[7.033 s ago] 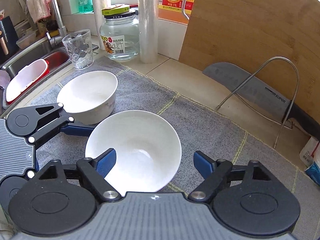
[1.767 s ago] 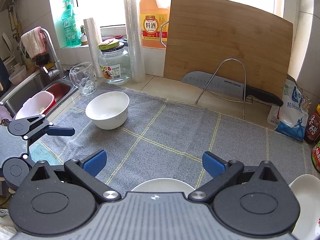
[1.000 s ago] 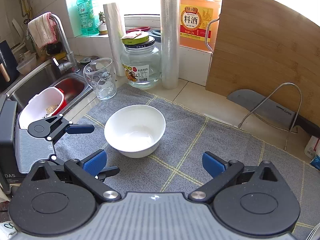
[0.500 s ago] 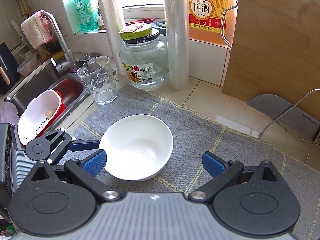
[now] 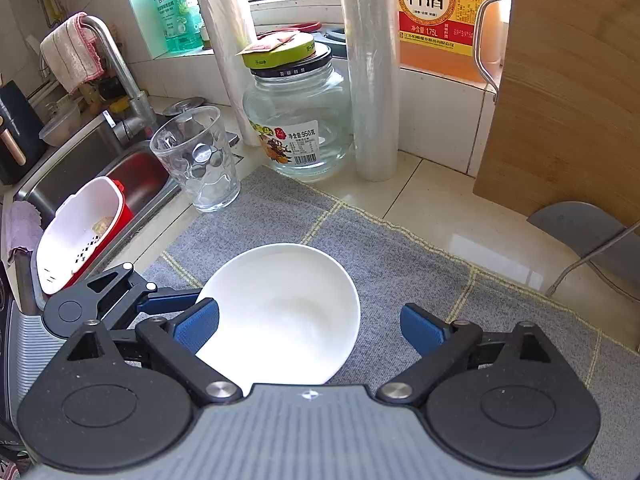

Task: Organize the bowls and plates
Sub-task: 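Close the right tool on the rim of another pink-flower white bowl, then lift the bowl with the right tool and carry it toward the nested bowls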

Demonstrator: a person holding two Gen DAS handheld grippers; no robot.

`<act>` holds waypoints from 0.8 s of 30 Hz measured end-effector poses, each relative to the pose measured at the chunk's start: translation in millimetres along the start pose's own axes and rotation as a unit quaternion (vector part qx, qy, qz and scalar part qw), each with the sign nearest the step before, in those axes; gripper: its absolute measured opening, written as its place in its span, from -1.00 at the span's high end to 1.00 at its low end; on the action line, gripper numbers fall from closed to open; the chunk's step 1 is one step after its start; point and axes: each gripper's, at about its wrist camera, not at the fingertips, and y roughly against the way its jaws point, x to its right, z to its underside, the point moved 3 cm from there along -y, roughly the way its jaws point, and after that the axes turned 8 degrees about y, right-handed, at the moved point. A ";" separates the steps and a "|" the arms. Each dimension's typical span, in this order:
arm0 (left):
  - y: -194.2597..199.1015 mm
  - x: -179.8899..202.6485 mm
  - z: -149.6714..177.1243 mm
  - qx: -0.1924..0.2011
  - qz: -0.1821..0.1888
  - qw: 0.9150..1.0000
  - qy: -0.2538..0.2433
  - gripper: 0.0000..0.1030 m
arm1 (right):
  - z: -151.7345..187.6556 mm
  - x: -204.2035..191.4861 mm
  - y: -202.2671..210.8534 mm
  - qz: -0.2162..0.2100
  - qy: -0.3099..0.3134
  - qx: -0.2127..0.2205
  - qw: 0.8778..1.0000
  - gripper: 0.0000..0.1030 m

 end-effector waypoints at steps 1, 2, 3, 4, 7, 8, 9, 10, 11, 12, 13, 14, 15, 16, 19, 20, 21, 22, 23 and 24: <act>0.0 0.0 -0.9 0.003 0.001 1.000 -0.001 -0.85 | -1.2 -0.1 -1.6 0.000 0.002 -0.001 1.000 -0.92; 0.0 -0.2 -1.9 0.005 0.004 1.000 -0.001 -0.85 | -2.0 -0.5 -3.2 0.001 0.005 -0.003 1.000 -0.90; -0.3 -0.5 -2.7 0.007 0.007 1.000 0.001 -0.85 | -3.1 -1.1 -5.4 0.000 0.009 -0.006 1.000 -0.89; -1.0 -0.8 -3.2 0.008 0.007 1.000 0.002 -0.84 | -3.7 -2.0 -7.3 0.000 0.013 -0.008 1.000 -0.89; -2.9 -1.9 -3.6 0.009 0.008 1.000 0.003 -0.83 | -5.3 -3.3 -13.9 -0.004 0.020 -0.015 1.000 -0.83; -3.4 -2.5 -3.8 0.009 0.009 1.000 0.004 -0.82 | -5.9 -3.5 -16.0 -0.005 0.022 -0.017 1.000 -0.78; -3.8 -3.2 -4.2 0.009 0.010 1.000 0.005 -0.81 | -6.5 -3.5 -18.4 -0.005 0.024 -0.020 0.999 -0.77; -3.7 -3.8 -4.5 0.010 0.009 1.000 0.006 -0.81 | -7.3 -3.7 -20.6 -0.005 0.026 -0.022 0.999 -0.74; -3.6 -4.3 -4.7 0.010 0.010 1.000 0.007 -0.81 | -8.0 -3.6 -22.3 -0.005 0.028 -0.024 0.999 -0.73; -3.7 -4.8 -4.9 0.010 0.011 1.000 0.008 -0.81 | -9.0 -3.4 -24.1 -0.006 0.029 -0.025 0.999 -0.72; -3.5 -4.9 -4.7 0.010 0.011 1.000 0.009 -0.81 | -10.0 -3.2 -25.8 -0.008 0.030 -0.026 0.999 -0.69; -3.2 -4.8 -4.3 0.010 0.011 1.000 0.009 -0.81 | -10.9 -3.1 -27.3 -0.009 0.031 -0.027 0.999 -0.67; -3.0 -5.0 -4.3 0.010 0.011 1.000 0.009 -0.81 | -11.4 -2.8 -28.3 -0.010 0.032 -0.028 0.999 -0.66; -2.9 -5.0 -4.3 0.010 0.011 1.000 0.009 -0.81 | -12.0 -2.5 -29.4 -0.010 0.033 -0.028 0.999 -0.64; -3.2 -5.2 -4.7 0.010 0.013 1.000 0.011 -0.81 | -13.6 -1.8 -33.1 -0.015 0.034 -0.030 0.999 -0.60; -3.5 -5.0 -4.8 0.010 0.013 1.000 0.010 -0.81 | -14.1 -1.4 -34.5 -0.017 0.034 -0.032 0.999 -0.59; -3.6 -4.8 -4.7 0.010 0.013 1.000 0.010 -0.81 | -14.3 -1.1 -35.5 -0.018 0.034 -0.033 0.999 -0.58; -3.6 -4.6 -4.7 0.010 0.013 1.000 0.010 -0.81 | -14.5 -0.9 -36.3 -0.020 0.033 -0.034 0.999 -0.58; -4.0 -4.6 -4.8 0.010 0.014 1.000 0.010 -0.81 | -14.7 -0.7 -37.2 -0.021 0.034 -0.034 0.999 -0.58; -4.5 -4.7 -4.8 0.009 0.014 1.000 0.009 -0.81 | -15.1 -0.6 -38.4 -0.022 0.034 -0.035 0.999 -0.58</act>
